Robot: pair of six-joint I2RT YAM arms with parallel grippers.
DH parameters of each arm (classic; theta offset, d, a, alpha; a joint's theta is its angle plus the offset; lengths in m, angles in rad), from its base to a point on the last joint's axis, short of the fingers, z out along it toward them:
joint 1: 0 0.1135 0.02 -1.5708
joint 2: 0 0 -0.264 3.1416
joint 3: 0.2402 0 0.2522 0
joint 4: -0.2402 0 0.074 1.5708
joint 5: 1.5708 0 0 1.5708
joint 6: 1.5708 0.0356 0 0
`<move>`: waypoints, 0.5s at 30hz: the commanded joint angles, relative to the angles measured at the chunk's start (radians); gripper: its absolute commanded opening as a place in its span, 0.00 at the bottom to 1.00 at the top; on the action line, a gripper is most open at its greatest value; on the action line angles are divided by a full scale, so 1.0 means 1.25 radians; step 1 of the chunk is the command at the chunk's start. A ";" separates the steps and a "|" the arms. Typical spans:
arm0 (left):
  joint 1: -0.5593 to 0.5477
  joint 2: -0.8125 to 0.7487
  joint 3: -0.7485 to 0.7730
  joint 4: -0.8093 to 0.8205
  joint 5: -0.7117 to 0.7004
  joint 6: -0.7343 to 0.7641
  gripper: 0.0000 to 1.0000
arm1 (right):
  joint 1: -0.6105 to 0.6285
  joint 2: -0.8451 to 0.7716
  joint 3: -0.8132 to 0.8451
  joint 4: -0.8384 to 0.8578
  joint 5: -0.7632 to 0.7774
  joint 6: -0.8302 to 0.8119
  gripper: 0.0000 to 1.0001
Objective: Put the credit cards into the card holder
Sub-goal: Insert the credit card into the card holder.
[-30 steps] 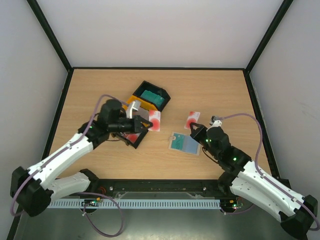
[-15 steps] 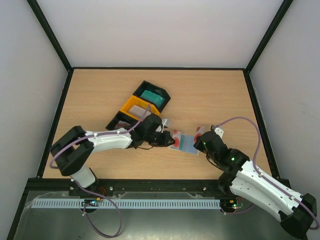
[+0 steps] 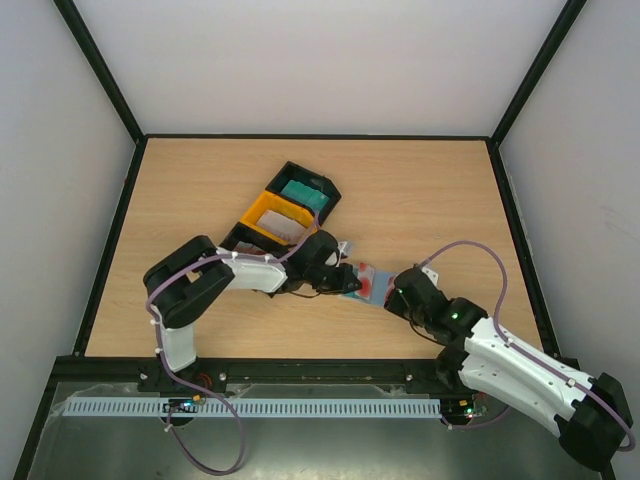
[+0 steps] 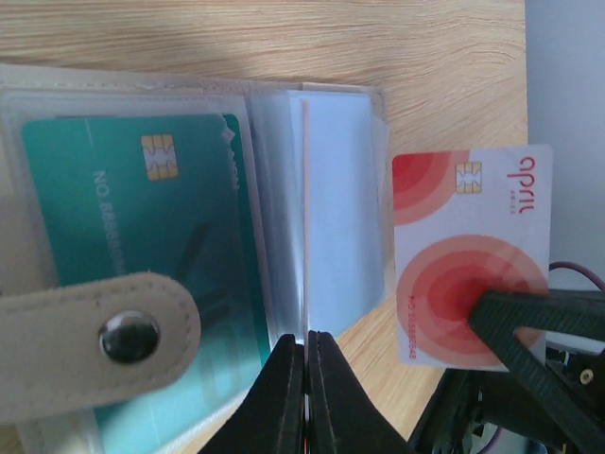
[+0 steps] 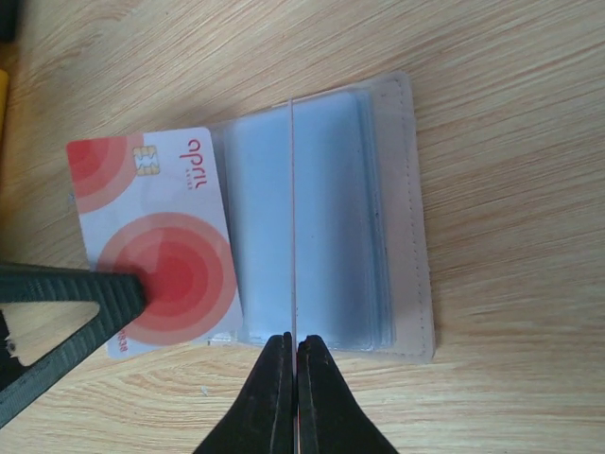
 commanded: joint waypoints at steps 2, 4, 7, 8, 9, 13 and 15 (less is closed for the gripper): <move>-0.006 0.043 0.031 0.077 0.014 -0.032 0.02 | -0.002 0.017 -0.012 -0.013 -0.004 0.025 0.02; -0.006 0.054 0.024 0.097 0.023 -0.052 0.02 | -0.002 0.026 -0.013 -0.018 -0.003 0.024 0.02; -0.006 0.061 0.006 0.120 0.031 -0.088 0.02 | -0.003 0.033 -0.015 -0.023 0.005 0.023 0.02; -0.006 0.061 0.002 0.124 0.031 -0.098 0.02 | -0.003 0.034 -0.015 -0.024 0.007 0.023 0.02; -0.006 0.060 -0.004 0.124 0.026 -0.106 0.02 | -0.002 0.034 -0.017 -0.025 0.009 0.025 0.02; -0.006 0.039 -0.028 0.128 0.000 -0.141 0.02 | -0.002 0.036 -0.026 -0.028 0.012 0.030 0.02; -0.008 0.035 -0.039 0.134 0.000 -0.177 0.02 | -0.002 0.036 -0.030 -0.031 0.014 0.031 0.02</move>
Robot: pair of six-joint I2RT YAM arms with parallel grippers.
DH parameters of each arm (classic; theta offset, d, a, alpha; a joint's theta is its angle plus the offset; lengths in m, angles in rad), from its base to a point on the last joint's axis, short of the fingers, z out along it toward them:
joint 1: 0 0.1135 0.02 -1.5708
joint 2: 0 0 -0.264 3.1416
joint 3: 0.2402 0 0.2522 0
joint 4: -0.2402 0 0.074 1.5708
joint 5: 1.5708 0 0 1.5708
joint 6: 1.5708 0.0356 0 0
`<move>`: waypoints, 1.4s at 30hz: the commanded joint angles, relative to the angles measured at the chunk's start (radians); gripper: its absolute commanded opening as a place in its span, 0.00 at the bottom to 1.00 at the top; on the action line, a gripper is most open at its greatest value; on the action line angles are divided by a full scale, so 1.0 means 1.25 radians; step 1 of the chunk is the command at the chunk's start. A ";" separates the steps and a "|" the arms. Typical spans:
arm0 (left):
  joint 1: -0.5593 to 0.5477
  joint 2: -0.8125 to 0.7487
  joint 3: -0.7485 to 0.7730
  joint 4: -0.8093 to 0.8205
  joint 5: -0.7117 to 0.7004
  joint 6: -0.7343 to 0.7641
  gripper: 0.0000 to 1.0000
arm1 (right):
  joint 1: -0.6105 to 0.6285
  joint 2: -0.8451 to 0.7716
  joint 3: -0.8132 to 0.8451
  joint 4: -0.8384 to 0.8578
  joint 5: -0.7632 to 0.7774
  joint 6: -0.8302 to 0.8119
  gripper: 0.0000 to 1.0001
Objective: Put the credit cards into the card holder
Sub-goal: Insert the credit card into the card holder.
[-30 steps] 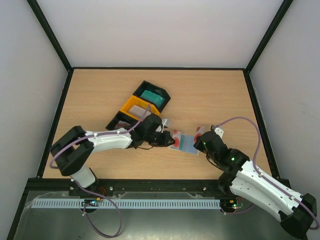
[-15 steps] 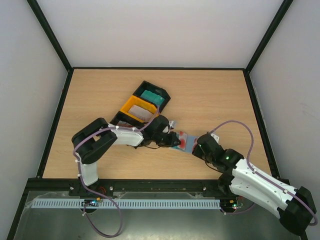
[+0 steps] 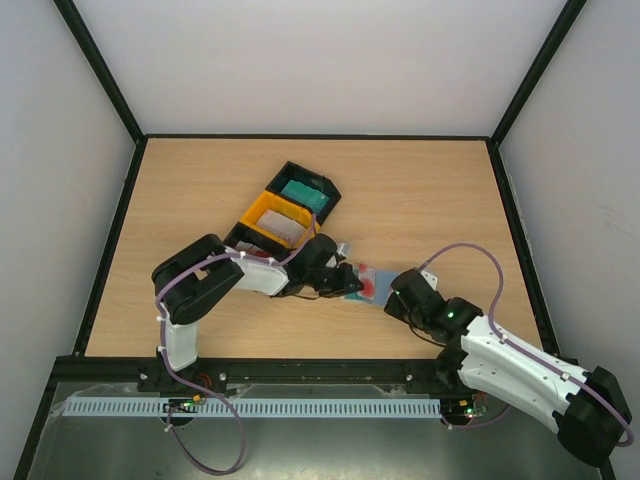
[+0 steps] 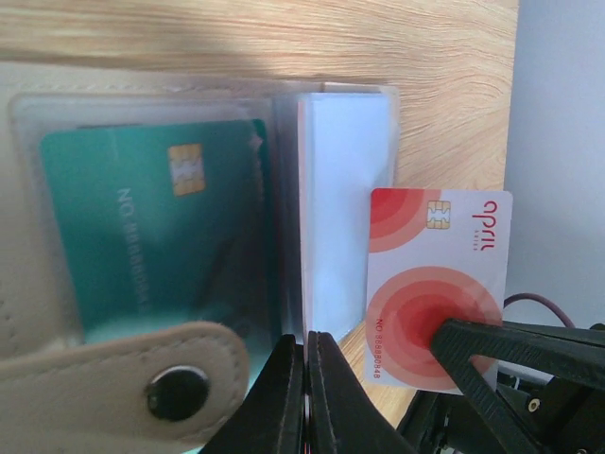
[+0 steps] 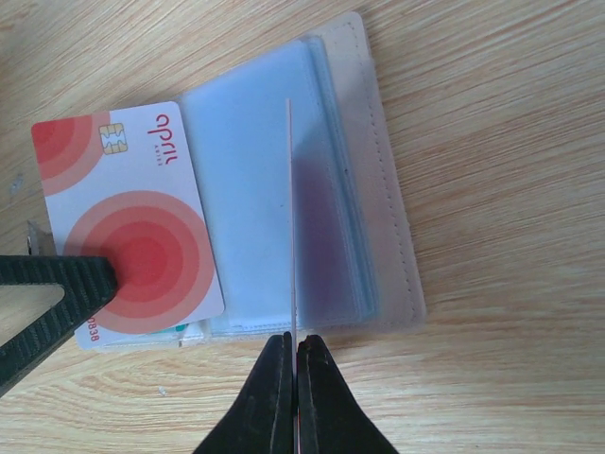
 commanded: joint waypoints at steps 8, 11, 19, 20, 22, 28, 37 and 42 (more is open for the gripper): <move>-0.027 0.005 -0.038 0.088 0.007 -0.143 0.02 | -0.002 0.005 -0.030 -0.027 0.021 0.023 0.02; -0.030 0.016 -0.040 0.081 0.000 -0.160 0.02 | -0.002 0.005 -0.036 -0.025 0.019 0.027 0.02; -0.031 0.030 -0.071 0.105 -0.014 -0.214 0.02 | -0.002 0.005 -0.053 -0.023 0.018 0.034 0.02; -0.031 0.031 -0.076 0.106 -0.017 -0.221 0.02 | -0.002 0.005 -0.054 -0.024 0.019 0.035 0.02; -0.032 0.028 -0.087 0.119 -0.022 -0.229 0.02 | -0.002 0.005 -0.054 -0.026 0.022 0.035 0.02; -0.031 0.013 -0.097 0.102 -0.063 -0.227 0.03 | -0.002 0.003 -0.053 -0.032 0.027 0.036 0.02; -0.018 0.020 -0.086 0.094 -0.064 -0.208 0.02 | -0.002 -0.001 -0.057 -0.029 0.026 0.037 0.02; -0.004 0.009 -0.087 0.076 -0.073 -0.193 0.02 | -0.002 0.003 -0.059 -0.024 0.026 0.036 0.02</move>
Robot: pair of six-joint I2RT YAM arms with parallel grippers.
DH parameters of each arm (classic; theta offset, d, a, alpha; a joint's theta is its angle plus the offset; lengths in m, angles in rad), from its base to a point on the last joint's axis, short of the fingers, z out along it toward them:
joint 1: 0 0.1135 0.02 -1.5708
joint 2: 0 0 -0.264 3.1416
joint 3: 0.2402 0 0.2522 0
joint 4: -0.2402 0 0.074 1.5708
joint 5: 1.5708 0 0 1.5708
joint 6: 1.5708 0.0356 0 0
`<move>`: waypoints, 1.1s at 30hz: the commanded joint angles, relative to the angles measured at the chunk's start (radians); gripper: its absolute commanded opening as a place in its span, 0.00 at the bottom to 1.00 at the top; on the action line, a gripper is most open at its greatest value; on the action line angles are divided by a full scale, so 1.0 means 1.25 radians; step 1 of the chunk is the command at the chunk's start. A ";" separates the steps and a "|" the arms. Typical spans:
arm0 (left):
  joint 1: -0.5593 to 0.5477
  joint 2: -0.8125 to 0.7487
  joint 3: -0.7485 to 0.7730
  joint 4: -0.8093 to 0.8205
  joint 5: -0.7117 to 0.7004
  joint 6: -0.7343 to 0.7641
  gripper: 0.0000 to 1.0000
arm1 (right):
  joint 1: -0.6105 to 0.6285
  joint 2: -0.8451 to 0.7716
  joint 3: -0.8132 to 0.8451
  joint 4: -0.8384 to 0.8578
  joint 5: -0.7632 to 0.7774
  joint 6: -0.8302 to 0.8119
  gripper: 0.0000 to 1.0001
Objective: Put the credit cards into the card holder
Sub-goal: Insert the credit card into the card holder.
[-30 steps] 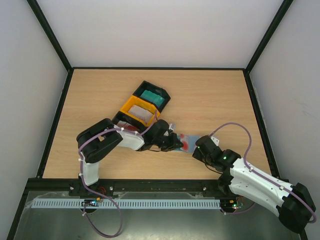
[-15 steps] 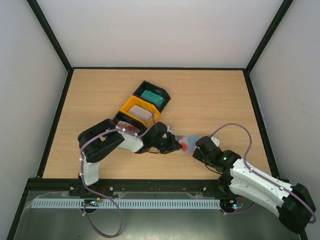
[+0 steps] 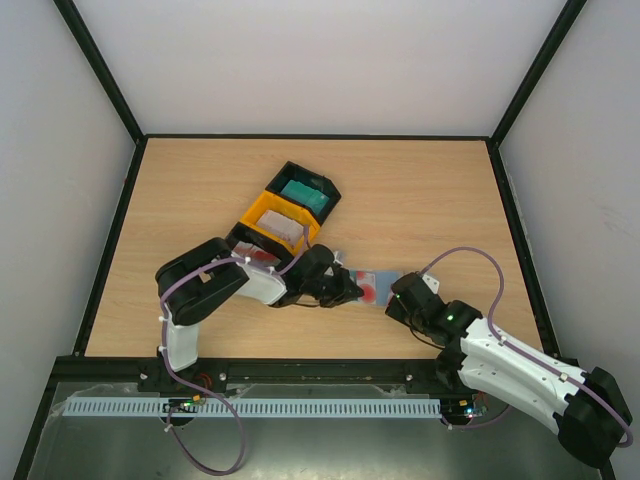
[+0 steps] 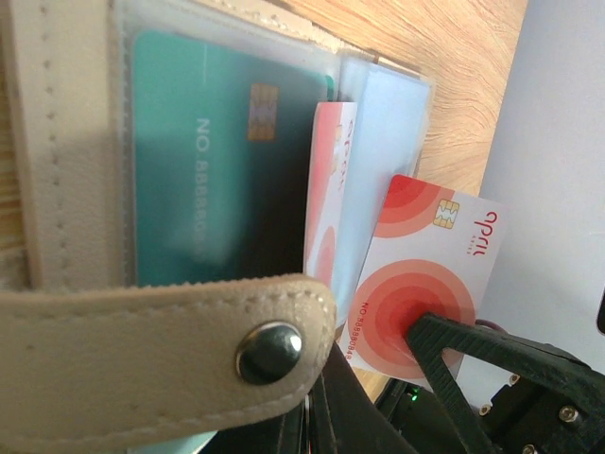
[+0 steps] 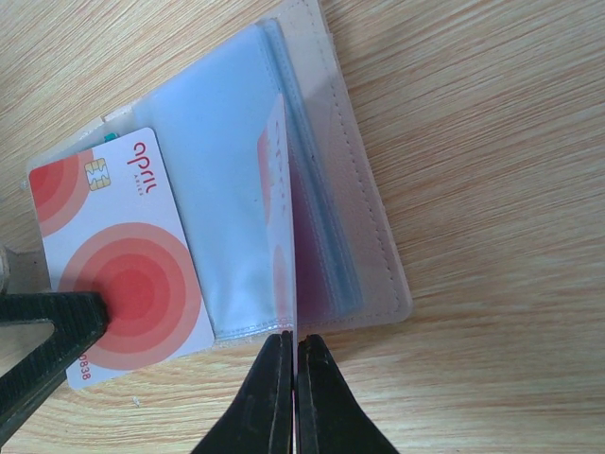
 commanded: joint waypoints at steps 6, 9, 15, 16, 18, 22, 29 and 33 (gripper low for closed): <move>0.015 0.005 -0.016 -0.032 -0.028 0.012 0.02 | -0.003 0.007 -0.026 -0.029 0.014 0.009 0.02; 0.007 0.010 -0.007 -0.029 -0.023 0.014 0.02 | -0.002 0.008 -0.027 -0.024 0.010 0.009 0.02; -0.006 0.021 -0.001 -0.008 -0.002 0.018 0.02 | -0.002 0.007 -0.032 -0.014 0.004 0.008 0.02; -0.009 0.026 0.002 0.000 0.005 0.019 0.02 | -0.002 0.007 -0.033 -0.013 0.002 0.008 0.02; -0.015 0.034 0.016 0.006 0.014 0.021 0.02 | -0.003 0.008 -0.035 -0.010 0.000 0.006 0.02; -0.023 0.052 0.041 -0.007 0.019 0.026 0.02 | -0.002 0.005 -0.036 -0.010 0.000 0.008 0.02; -0.028 0.076 0.042 0.023 0.032 0.003 0.02 | -0.002 0.000 -0.033 -0.011 0.001 0.008 0.02; -0.027 0.066 0.036 0.006 -0.006 0.017 0.02 | -0.002 -0.004 -0.016 -0.026 0.018 -0.001 0.02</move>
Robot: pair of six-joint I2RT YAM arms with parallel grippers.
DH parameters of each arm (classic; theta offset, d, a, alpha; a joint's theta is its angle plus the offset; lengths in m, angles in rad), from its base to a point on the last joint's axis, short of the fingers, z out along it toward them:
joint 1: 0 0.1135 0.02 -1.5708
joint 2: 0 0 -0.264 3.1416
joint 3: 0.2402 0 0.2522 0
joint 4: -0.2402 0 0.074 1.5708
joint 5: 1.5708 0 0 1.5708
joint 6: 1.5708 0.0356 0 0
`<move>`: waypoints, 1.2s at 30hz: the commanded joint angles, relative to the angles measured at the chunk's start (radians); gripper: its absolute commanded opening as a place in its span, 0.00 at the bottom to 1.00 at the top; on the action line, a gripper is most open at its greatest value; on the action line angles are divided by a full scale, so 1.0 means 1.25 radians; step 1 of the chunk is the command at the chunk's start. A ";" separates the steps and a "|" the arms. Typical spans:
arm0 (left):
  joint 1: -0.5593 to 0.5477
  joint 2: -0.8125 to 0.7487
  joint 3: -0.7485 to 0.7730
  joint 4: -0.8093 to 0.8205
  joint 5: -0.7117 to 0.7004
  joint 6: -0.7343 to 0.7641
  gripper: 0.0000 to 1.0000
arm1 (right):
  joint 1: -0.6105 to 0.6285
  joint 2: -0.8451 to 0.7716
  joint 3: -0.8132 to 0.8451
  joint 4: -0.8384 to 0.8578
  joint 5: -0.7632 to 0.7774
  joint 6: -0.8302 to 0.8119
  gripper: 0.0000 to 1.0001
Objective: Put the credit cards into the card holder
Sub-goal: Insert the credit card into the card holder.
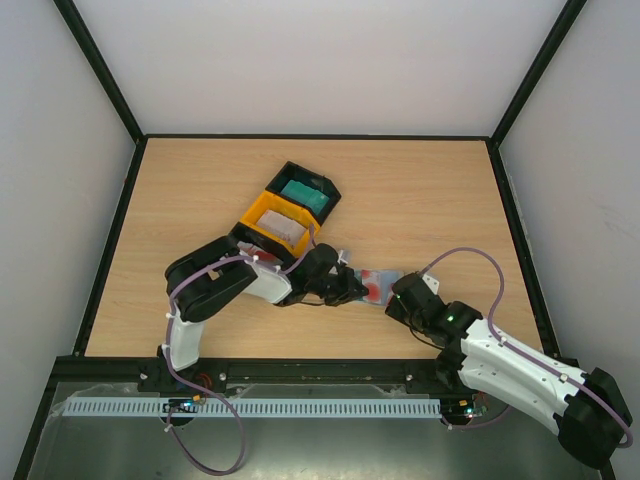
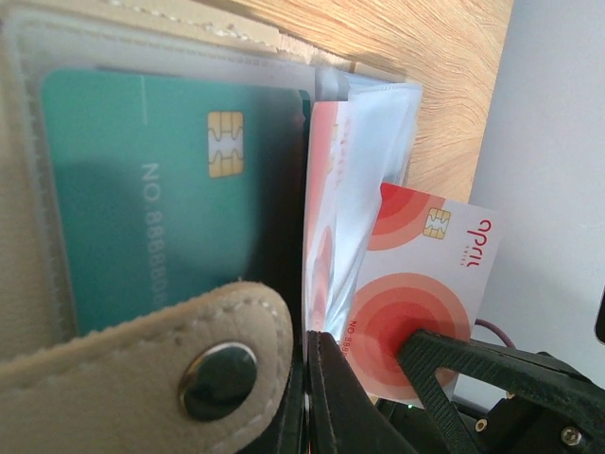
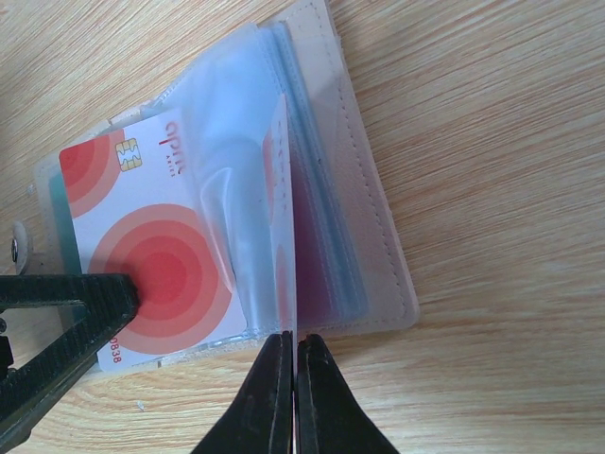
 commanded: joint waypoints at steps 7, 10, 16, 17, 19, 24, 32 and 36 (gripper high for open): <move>-0.011 -0.041 -0.033 -0.094 -0.149 0.052 0.02 | -0.003 0.007 0.014 -0.060 0.042 -0.010 0.02; -0.011 -0.036 -0.043 -0.073 -0.143 0.043 0.02 | -0.002 0.014 0.009 -0.052 0.036 -0.010 0.02; -0.003 -0.038 -0.057 -0.057 -0.148 0.035 0.02 | -0.002 0.012 0.006 -0.048 0.034 -0.007 0.02; -0.002 -0.039 -0.056 -0.056 -0.147 0.037 0.02 | -0.002 0.012 0.003 -0.047 0.033 -0.008 0.02; -0.002 -0.038 -0.052 -0.052 -0.145 0.038 0.02 | -0.002 0.013 0.002 -0.044 0.031 -0.007 0.02; -0.002 -0.022 -0.041 -0.032 -0.138 0.032 0.02 | -0.002 0.012 0.000 -0.040 0.029 -0.007 0.02; 0.003 -0.005 -0.023 -0.021 -0.145 0.033 0.02 | -0.002 0.011 -0.006 -0.037 0.024 -0.006 0.02; 0.009 0.009 -0.007 -0.011 -0.141 0.033 0.02 | -0.002 0.012 -0.006 -0.036 0.023 -0.006 0.02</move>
